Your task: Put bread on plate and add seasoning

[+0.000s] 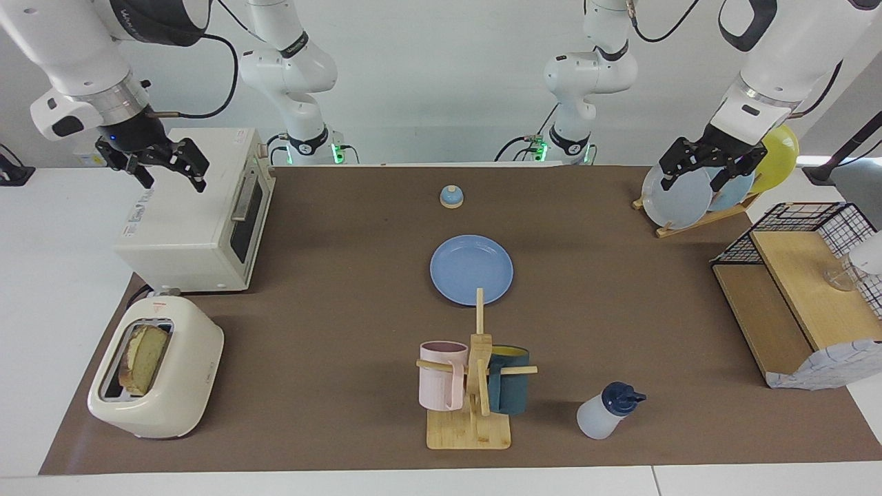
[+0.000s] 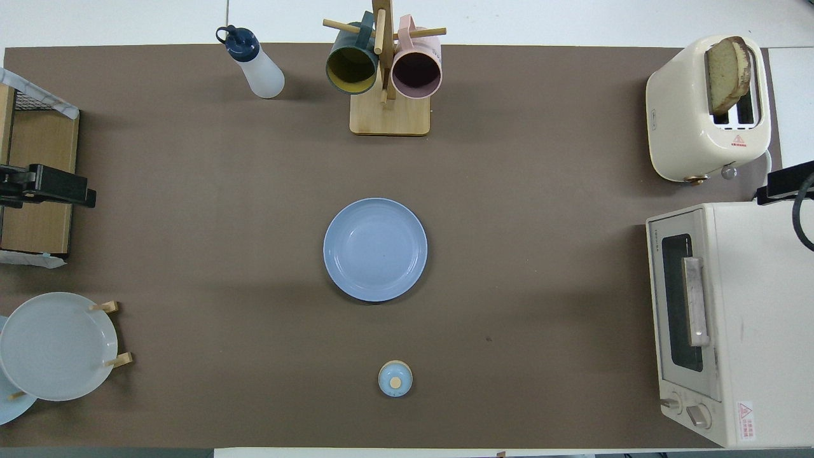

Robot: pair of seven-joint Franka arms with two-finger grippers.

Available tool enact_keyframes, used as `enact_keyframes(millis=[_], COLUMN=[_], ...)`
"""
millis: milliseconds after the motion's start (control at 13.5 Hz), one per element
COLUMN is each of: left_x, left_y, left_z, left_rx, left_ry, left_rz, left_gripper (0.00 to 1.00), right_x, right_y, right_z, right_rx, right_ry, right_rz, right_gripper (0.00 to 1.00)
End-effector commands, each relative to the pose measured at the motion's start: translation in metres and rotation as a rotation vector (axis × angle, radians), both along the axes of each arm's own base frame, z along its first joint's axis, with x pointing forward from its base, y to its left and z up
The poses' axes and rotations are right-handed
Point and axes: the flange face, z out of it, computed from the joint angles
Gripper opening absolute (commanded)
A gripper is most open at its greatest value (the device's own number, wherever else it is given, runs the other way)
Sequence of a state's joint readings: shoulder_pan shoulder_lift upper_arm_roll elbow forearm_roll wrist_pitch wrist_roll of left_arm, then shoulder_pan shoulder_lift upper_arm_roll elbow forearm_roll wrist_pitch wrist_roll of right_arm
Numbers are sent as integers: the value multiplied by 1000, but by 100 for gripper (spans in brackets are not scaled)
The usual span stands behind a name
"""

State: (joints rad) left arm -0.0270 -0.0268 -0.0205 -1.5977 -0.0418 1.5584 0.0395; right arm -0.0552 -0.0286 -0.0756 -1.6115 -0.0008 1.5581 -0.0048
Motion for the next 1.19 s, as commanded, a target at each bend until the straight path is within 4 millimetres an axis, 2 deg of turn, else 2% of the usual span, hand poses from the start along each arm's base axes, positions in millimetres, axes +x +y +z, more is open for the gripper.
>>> enact_keyframes(millis=[0, 222, 444, 593, 667, 741, 815, 963, 1037, 1111], left_x=[-4, -4, -4, -4, -4, -3, -4, -12, -18, -20], left_y=[1, 6, 5, 1, -5, -13, -14, -25, -41, -45], left_z=[3, 3, 6, 7, 9, 9, 8, -5, -19, -34], left_rx=[2, 19, 18, 20, 20, 33, 33, 29, 24, 13], left_ry=[3, 0, -18, -21, -33, -48, -45, -62, -96, -177], left_rz=[-1, 4, 3, -3, -13, -31, -17, 0, -12, -7], left_gripper=[100, 100, 100, 100, 100, 100, 100, 100, 100, 100], right_x=[4, 9, 37, 65, 77, 90, 98, 122, 132, 140], right_y=[-3, -2, -10, -16, -23, -21, -38, -52, -50, -46], right_z=[1, 2, -5, -20, -27, -35, -37, -80, -100, -112], right_rx=[-19, -30, -98, -119, -129, -121, -124, -131, -107, -92], right_ry=[-16, -56, -289, -359, -403, -475, -587, -607, -598, -618], right_rz=[20, 29, 52, 54, 48, 18, -60, -69, -72, -76], right_gripper=[100, 100, 100, 100, 100, 100, 100, 100, 100, 100])
